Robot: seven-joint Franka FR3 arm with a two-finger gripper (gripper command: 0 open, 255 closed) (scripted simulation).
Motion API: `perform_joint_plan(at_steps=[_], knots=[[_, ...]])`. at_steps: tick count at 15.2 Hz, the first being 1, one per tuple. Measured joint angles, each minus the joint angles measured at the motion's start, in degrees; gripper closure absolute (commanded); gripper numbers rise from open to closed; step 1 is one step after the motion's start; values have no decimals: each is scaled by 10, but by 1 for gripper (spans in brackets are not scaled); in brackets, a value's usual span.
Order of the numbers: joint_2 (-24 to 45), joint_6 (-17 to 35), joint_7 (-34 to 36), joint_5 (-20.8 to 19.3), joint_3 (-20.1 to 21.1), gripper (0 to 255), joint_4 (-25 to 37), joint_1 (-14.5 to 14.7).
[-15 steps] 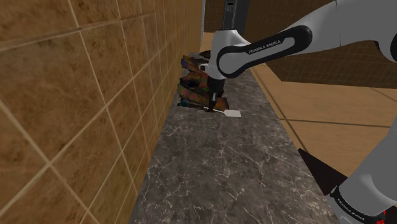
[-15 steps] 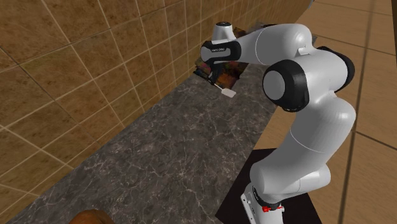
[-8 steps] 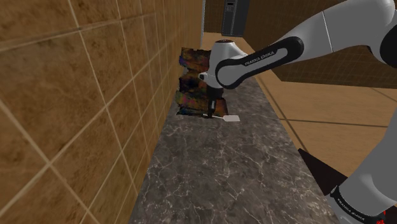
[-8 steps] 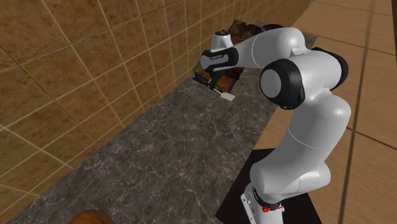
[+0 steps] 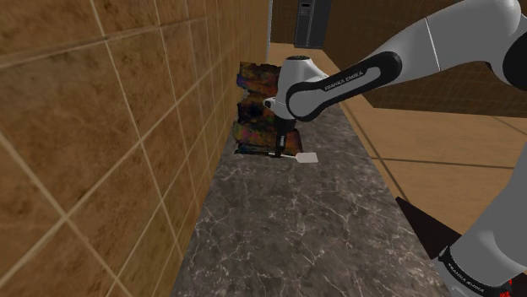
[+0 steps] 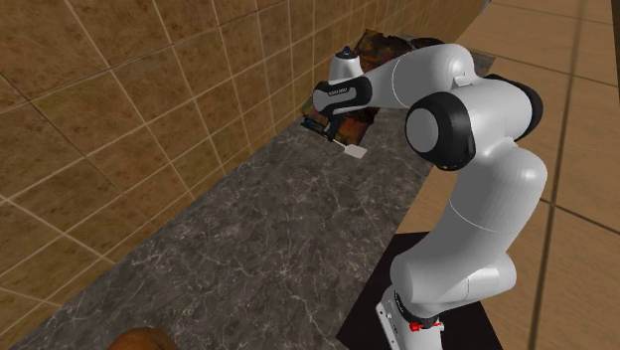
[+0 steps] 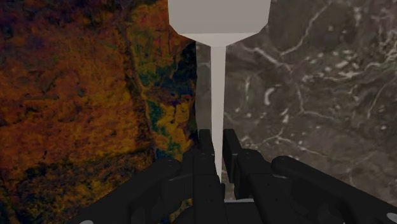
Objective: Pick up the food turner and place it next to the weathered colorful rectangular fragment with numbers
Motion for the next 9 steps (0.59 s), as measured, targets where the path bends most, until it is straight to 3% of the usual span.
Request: perform_joint_plan(at_steps=[1, 2, 9], knots=[[0, 1, -1, 0, 0, 255, 0, 0], [0, 2, -1, 0, 0, 0, -1, -1], [-4, -17, 1, 2, 4, 0, 0, 1]])
